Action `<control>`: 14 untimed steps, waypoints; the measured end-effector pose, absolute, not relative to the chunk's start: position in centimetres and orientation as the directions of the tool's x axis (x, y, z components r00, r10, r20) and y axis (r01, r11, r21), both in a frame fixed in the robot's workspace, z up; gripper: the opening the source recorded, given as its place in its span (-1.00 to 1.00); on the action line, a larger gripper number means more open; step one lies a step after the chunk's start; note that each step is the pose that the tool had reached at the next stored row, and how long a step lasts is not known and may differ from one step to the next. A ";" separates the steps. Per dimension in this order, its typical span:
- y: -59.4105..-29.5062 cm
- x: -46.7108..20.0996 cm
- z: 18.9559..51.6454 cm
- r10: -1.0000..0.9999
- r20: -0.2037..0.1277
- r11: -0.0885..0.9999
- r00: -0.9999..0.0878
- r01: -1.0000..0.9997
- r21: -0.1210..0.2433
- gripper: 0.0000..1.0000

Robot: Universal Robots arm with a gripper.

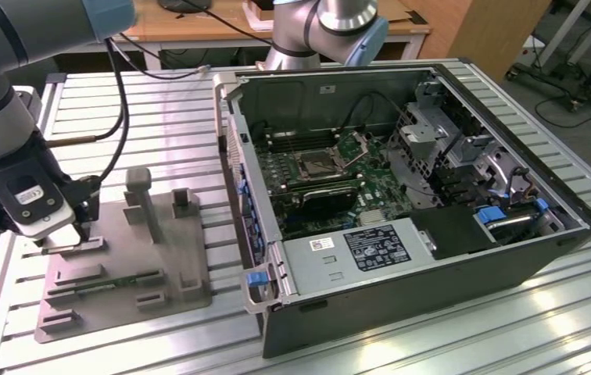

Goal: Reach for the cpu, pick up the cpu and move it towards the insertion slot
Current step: 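Pick up the cpu and move it towards the insertion slot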

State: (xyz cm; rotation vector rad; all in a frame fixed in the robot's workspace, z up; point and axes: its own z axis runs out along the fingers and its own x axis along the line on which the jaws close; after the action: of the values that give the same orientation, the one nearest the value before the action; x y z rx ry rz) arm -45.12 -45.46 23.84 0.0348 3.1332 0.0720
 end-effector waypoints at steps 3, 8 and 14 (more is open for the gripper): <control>-45.5 -45.1 23.9 0.022 -0.007 0.999 -1.000 0.022 0.046 0.08; -45.5 -45.1 24.3 0.022 -0.007 0.999 -1.000 0.022 0.046 0.08; -45.5 -45.1 25.1 0.022 -0.007 0.999 -1.000 0.022 0.046 0.08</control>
State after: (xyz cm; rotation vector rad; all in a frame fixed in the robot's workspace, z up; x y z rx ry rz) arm -45.12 -45.46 25.08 0.0348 3.1335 0.0718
